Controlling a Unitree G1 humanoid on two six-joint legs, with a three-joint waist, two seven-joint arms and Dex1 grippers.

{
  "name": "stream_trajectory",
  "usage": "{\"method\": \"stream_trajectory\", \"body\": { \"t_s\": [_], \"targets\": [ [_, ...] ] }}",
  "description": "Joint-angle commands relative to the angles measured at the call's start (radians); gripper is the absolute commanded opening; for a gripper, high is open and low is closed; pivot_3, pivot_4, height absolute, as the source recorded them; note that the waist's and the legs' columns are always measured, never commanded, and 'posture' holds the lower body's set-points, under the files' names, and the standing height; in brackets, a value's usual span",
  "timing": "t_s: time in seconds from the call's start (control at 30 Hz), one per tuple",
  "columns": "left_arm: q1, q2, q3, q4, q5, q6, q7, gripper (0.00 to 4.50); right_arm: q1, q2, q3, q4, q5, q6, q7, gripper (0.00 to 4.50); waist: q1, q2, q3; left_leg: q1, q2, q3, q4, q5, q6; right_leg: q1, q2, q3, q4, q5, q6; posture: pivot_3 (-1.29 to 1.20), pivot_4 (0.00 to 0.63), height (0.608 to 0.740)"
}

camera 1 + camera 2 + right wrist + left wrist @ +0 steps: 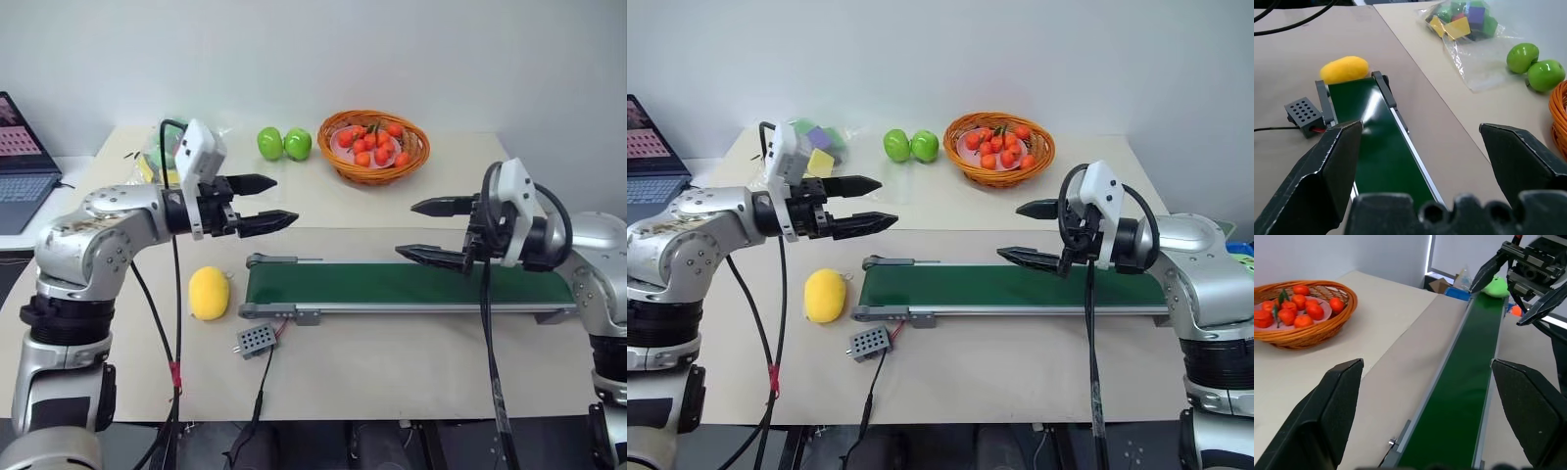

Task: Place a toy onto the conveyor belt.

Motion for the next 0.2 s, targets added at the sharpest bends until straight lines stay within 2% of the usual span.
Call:
{"method": "stream_trajectory", "body": {
  "t_s": [0.03, 0.2],
  "targets": [
    [-0.01, 0.002, 0.038, -0.014, -0.007, -0.004, 0.003, 4.43, -0.017, 0.004, -0.019, -0.011, 0.006, -0.019, -0.001, 4.5, 0.0, 0.0, 0.0, 0.0, 0.0, 0.0, 0.0, 0.0, 0.0, 0.0, 0.0, 0.0, 0.0, 0.0, 0.0, 0.0, 0.15, 0.738],
    [-0.014, -0.008, 0.041, -0.014, -0.004, -0.015, 0.008, 4.43, -0.024, 0.006, -0.017, -0.003, 0.001, -0.023, 0.003, 4.5, 0.001, 0.0, 0.0, 0.0, 0.0, 0.0, 0.0, 0.0, 0.0, 0.0, 0.0, 0.0, 0.0, 0.0, 0.0, 0.0, 0.15, 0.738]
  ]
}}
